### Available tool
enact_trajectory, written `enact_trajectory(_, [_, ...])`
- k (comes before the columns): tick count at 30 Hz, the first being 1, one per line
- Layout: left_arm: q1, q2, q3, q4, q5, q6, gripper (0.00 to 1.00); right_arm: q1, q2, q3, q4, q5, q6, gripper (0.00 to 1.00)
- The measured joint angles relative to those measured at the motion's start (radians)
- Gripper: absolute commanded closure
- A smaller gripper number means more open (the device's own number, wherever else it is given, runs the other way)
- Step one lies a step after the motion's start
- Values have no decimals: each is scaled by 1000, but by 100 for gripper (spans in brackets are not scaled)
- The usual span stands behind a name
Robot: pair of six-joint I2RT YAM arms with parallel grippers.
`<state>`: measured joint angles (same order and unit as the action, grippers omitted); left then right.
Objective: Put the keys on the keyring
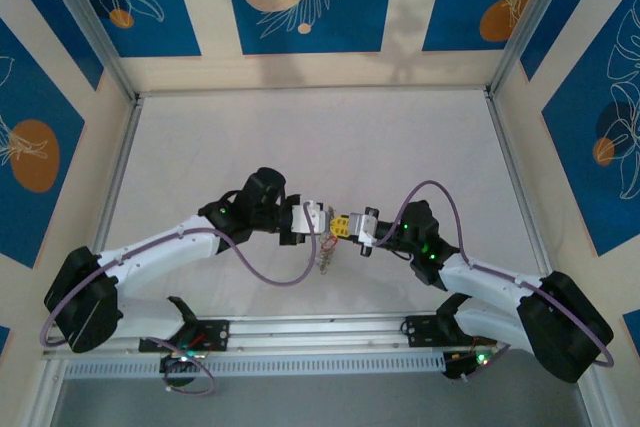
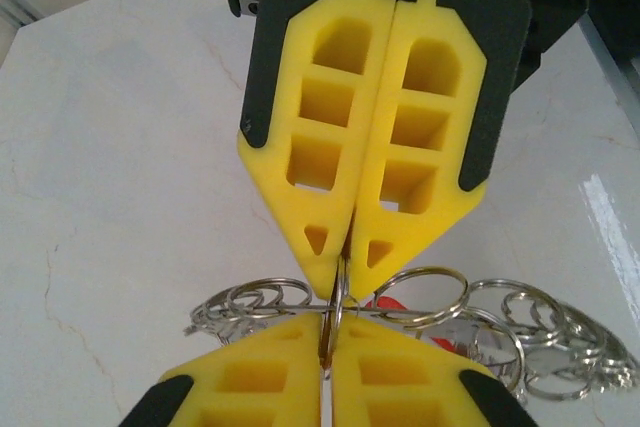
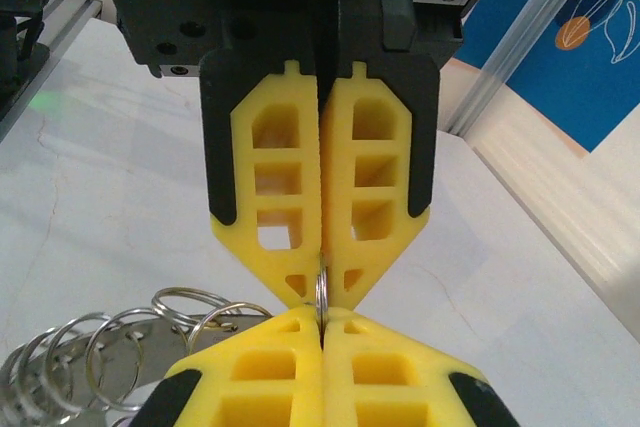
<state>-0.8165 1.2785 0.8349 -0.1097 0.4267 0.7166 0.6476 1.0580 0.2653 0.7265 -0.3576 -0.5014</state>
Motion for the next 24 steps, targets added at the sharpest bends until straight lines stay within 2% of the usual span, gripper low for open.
enact_trajectory(3, [0, 2, 0, -2, 3, -1, 100, -1, 0, 0, 0, 0, 0, 100])
enact_trajectory(4, [0, 2, 0, -1, 6, -1, 100, -1, 0, 0, -1, 0, 0, 95])
enact_trajectory(5, [0, 2, 0, -1, 6, -1, 100, -1, 0, 0, 0, 0, 0, 80])
enact_trajectory(6, [0, 2, 0, 2, 6, -1, 100, -1, 0, 0, 0, 0, 4, 70])
enact_trajectory(11, [-1, -2, 1, -8, -19, 12, 100, -10, 0, -14, 26, 2, 1, 49])
enact_trajectory(19, [5, -55, 11, -79, -101, 42, 100, -24, -2, -19, 27, -13, 8, 47])
enact_trajectory(24, [47, -84, 46, -163, -136, 61, 100, -24, 1, -19, 30, -32, 11, 47])
